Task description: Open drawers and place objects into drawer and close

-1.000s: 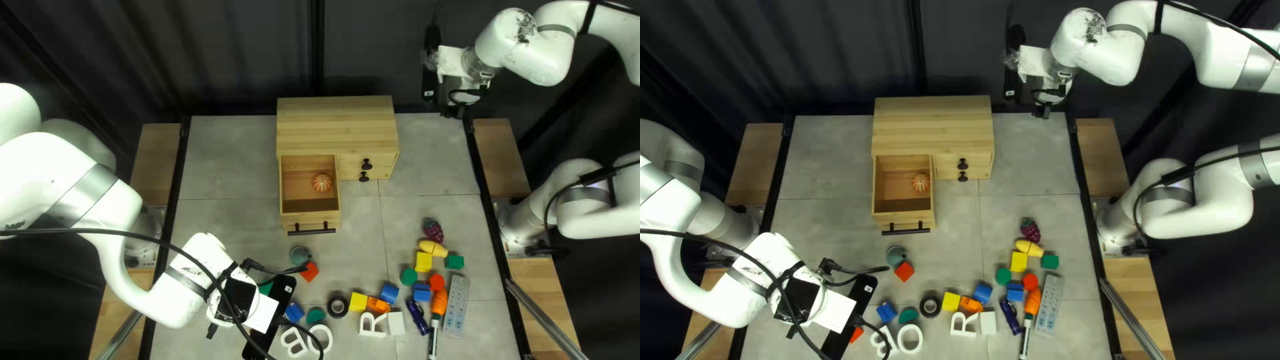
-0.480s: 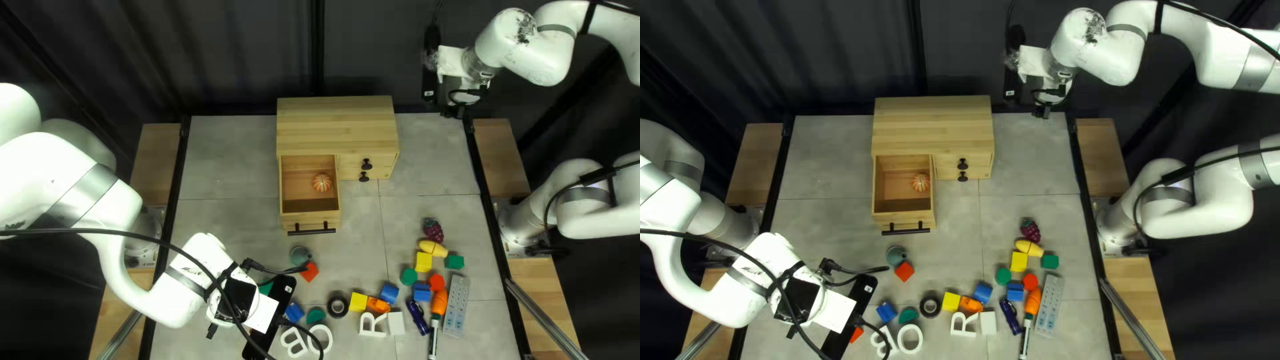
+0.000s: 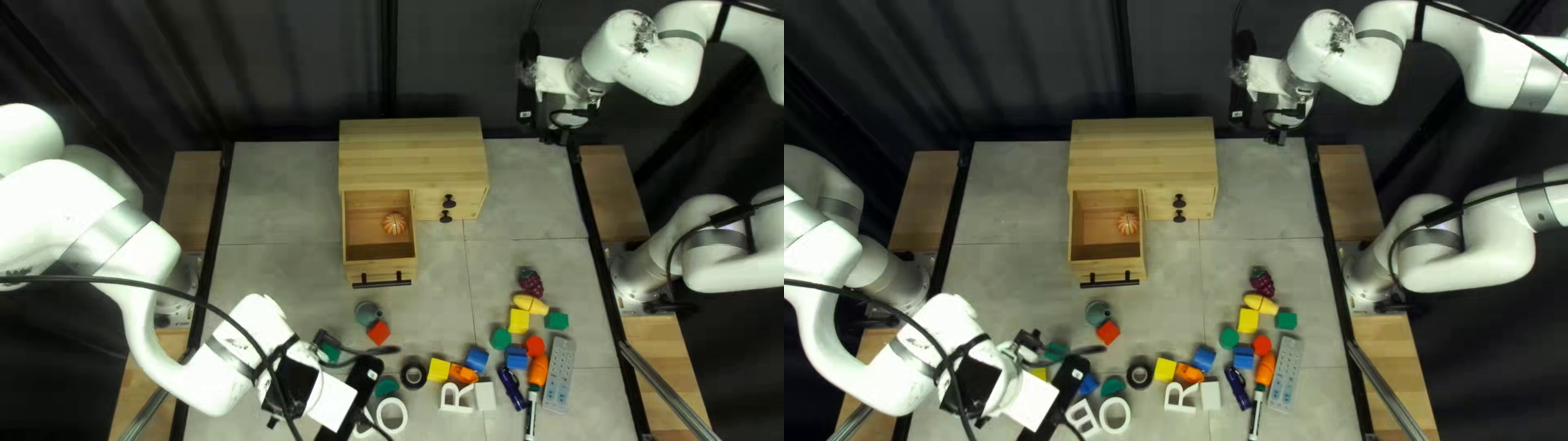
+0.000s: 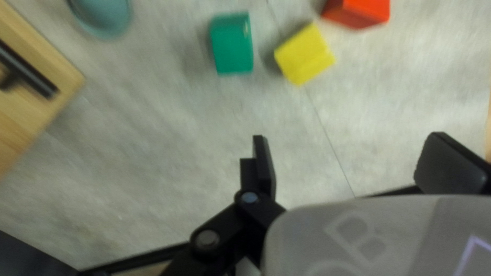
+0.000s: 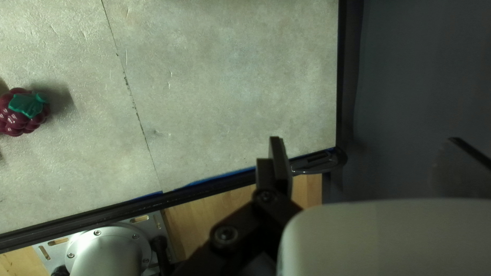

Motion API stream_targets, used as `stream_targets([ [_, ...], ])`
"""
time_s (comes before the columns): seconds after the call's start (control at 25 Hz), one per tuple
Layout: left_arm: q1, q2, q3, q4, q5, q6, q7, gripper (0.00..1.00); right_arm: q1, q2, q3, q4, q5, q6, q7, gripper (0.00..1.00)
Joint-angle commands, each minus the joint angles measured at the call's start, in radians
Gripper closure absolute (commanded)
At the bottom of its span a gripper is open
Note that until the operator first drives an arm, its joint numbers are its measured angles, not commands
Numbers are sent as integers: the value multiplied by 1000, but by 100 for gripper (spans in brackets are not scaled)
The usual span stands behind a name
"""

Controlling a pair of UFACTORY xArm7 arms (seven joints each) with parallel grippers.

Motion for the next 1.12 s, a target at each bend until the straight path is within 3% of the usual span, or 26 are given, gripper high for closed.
stream_targets([
  [0.04, -30, 35, -1, -26, 94, -95, -41, 0, 0, 0, 0, 0, 0, 0, 0, 0],
  [0.36, -70, 160, 0, 73, 196, -72, 15, 0, 0, 0, 0, 0, 0, 0, 0, 0],
  [0.6, -6, 85, -14, -15, 45, -63, 88, 0, 0, 0, 0, 0, 0, 0, 0, 0],
  [0.8, -22, 100, -35, -40, 40, -21, 140, 0, 0, 0, 0, 0, 0, 0, 0, 0],
  [0.96, 0, 91, -30, -89, 10, -61, 156, 0, 0, 0, 0, 0, 0, 0, 0, 0],
  [1.12, 31, 44, -20, -155, -86, -129, 82, 0, 0, 0, 0, 0, 0, 0, 0, 0],
])
